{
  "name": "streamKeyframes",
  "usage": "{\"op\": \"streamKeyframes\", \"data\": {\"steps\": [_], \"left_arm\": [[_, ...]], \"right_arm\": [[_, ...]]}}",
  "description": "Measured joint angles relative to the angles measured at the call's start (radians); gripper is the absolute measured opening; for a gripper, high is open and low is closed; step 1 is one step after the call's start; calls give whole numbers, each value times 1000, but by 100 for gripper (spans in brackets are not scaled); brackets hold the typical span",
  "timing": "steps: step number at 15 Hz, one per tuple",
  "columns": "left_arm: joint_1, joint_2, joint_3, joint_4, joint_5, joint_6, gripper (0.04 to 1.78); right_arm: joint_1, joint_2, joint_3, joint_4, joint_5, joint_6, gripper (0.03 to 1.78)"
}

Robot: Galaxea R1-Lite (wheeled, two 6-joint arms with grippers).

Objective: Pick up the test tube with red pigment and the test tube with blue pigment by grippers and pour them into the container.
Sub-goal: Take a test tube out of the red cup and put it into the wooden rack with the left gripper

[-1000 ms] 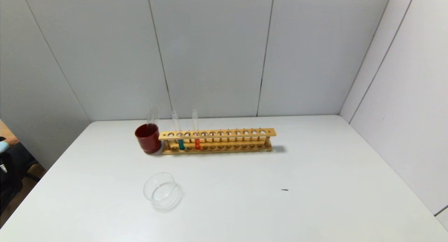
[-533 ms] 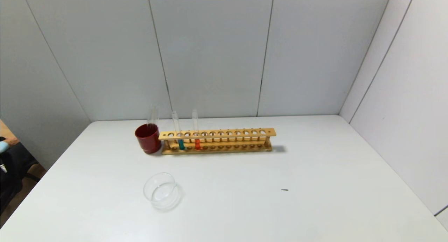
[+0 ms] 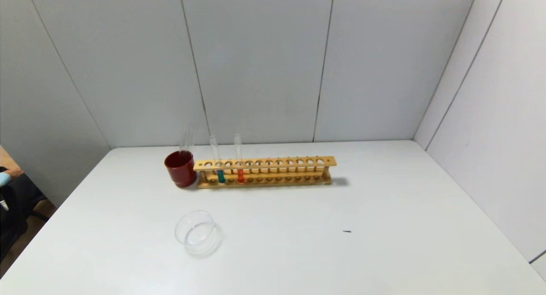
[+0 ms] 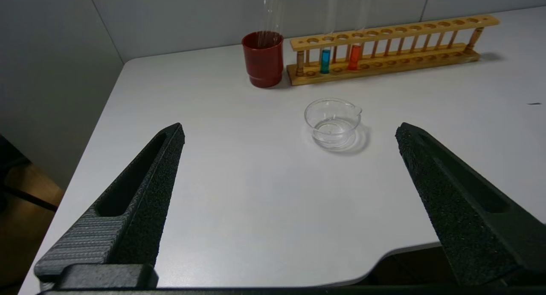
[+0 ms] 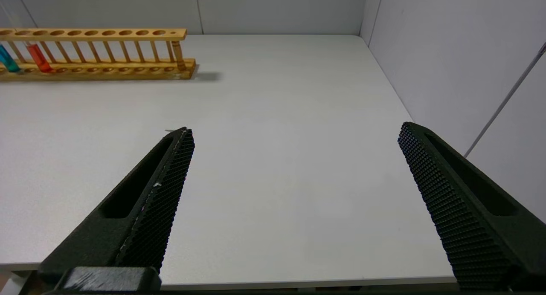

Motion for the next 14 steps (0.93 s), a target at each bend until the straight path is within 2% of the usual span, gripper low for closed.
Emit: {"op": "streamKeyframes", "data": {"steps": [2, 4, 10, 14], "left_arm": [[0, 112, -126, 39, -24, -4, 175], [0, 267, -240, 16, -42, -8, 175], [-11, 829, -485, -193, -106, -16, 175], [-77, 1184, -564, -396, -112, -41, 175]], "right_arm": [[0, 0, 0, 0, 0, 0, 175], [0, 0, 0, 0, 0, 0, 175], [0, 0, 0, 0, 0, 1, 175], [0, 0, 0, 0, 0, 1, 175]]}}
